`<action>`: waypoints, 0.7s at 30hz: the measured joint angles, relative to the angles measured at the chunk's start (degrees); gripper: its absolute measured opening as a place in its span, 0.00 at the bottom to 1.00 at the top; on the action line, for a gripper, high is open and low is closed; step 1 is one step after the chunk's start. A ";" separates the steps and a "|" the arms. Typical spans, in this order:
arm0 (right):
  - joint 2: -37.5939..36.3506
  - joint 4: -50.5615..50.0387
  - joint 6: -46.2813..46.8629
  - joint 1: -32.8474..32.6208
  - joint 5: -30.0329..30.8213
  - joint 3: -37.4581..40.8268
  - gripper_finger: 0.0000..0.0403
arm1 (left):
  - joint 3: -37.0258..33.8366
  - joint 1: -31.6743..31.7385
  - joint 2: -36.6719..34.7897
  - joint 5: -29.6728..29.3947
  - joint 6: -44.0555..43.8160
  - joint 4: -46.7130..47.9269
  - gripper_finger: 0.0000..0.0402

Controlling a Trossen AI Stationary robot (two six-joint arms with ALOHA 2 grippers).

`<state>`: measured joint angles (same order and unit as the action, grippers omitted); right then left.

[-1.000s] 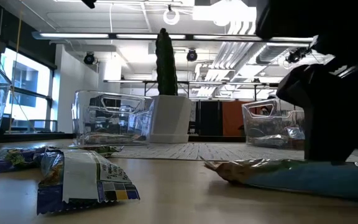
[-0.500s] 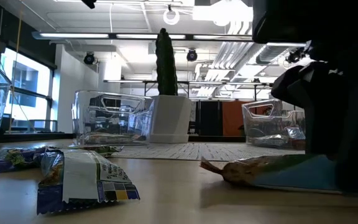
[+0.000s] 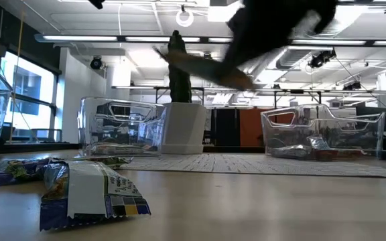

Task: Pick and place Granola Bars by type
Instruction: Put the yellow granola bar into the top left transparent bin

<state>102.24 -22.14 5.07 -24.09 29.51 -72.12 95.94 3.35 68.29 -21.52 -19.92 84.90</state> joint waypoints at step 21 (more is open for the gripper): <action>13.39 53.72 -29.46 38.13 -42.08 -1.93 0.18 | 0.00 0.01 0.22 0.00 0.00 -1.24 0.42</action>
<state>115.63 31.59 -24.39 14.04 -12.57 -74.05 95.94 3.36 68.51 -21.52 -19.92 83.66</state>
